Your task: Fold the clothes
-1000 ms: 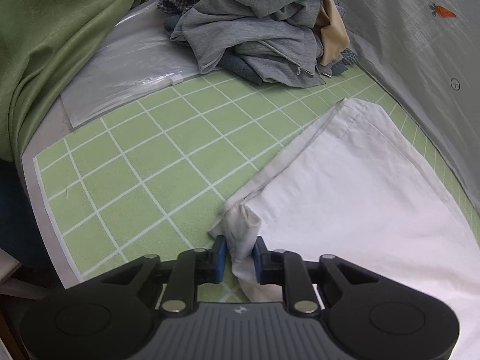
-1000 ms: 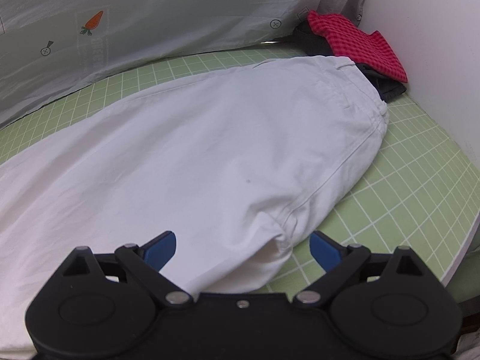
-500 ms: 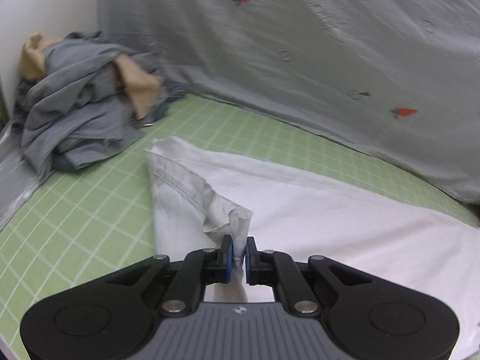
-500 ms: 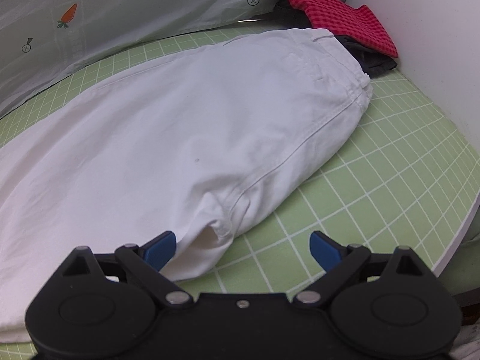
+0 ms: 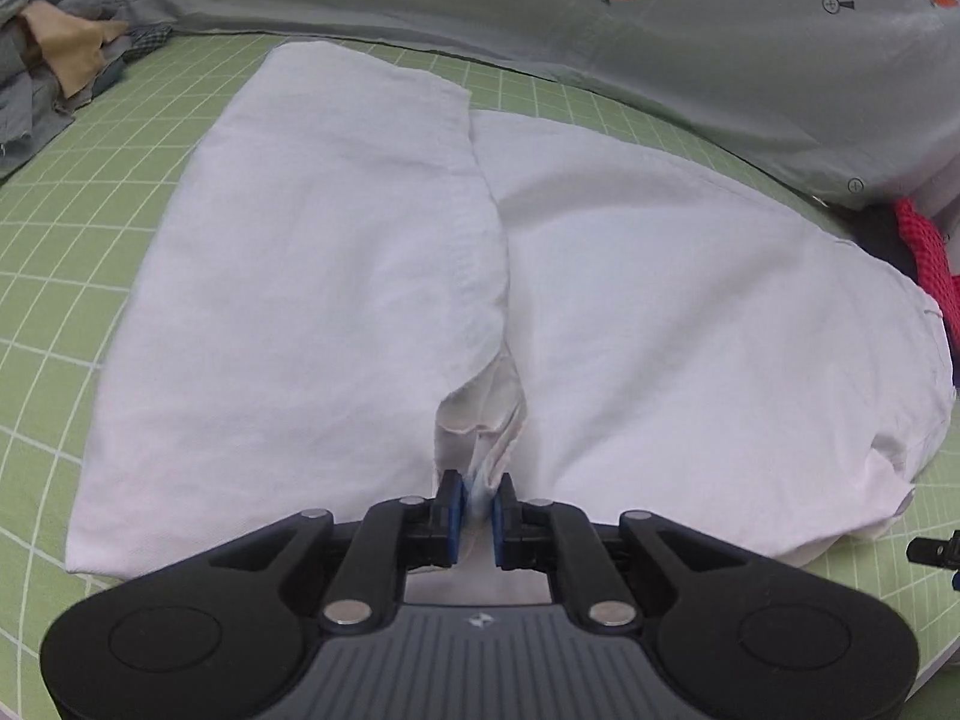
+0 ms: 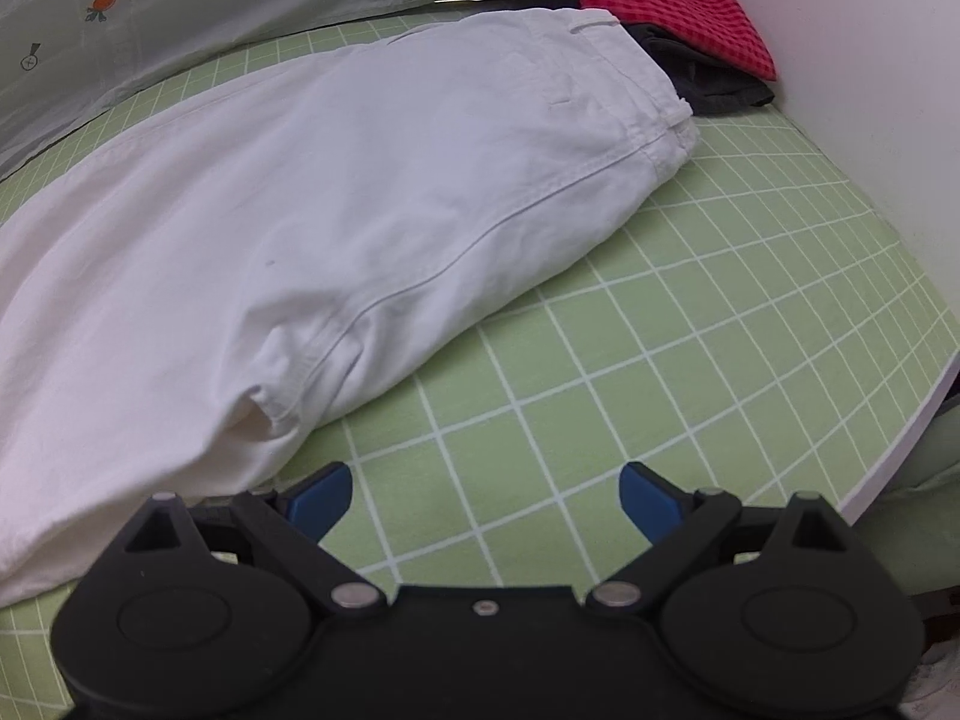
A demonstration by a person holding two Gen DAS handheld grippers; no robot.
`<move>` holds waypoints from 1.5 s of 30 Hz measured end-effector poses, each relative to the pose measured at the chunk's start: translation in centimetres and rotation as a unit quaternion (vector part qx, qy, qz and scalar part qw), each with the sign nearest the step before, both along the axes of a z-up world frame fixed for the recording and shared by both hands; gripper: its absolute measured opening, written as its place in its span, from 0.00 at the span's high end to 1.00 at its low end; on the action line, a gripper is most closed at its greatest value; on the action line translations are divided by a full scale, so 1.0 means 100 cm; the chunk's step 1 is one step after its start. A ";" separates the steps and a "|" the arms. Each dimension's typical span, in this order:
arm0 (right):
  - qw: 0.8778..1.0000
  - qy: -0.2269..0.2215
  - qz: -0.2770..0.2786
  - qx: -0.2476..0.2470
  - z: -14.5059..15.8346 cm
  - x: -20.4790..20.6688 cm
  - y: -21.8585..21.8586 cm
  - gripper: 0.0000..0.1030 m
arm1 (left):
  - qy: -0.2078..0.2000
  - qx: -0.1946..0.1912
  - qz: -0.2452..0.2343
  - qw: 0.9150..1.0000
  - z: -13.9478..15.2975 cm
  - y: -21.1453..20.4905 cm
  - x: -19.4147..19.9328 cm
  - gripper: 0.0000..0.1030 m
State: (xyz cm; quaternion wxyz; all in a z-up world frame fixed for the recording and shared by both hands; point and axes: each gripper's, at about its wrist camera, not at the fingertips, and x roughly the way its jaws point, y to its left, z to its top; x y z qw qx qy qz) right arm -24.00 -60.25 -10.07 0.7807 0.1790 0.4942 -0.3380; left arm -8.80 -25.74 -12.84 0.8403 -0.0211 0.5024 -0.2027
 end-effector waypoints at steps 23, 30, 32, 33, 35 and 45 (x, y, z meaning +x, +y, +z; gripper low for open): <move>0.990 -0.067 -0.122 0.028 -0.008 0.019 -0.067 0.06 | -0.009 -0.051 0.006 0.999 0.064 -0.030 0.082 0.27; 0.967 -0.144 -0.208 0.019 -0.011 0.015 -0.129 0.04 | 0.036 0.019 0.122 0.992 0.027 0.002 0.133 0.26; 0.959 -0.163 -0.231 0.016 -0.013 0.017 -0.156 0.03 | 0.039 0.041 0.114 0.992 0.020 -0.004 0.136 0.26; 0.956 -0.170 -0.238 0.016 -0.014 0.019 -0.168 0.03 | 0.038 0.054 0.108 0.992 0.018 -0.009 0.137 0.24; 0.954 -0.180 -0.241 0.020 -0.018 0.025 -0.189 0.01 | 0.032 0.084 0.093 0.992 0.013 -0.022 0.135 0.11; 0.962 -0.185 -0.201 0.024 -0.039 0.062 -0.232 0.00 | 0.027 0.162 0.061 0.984 -0.003 -0.052 0.133 0.00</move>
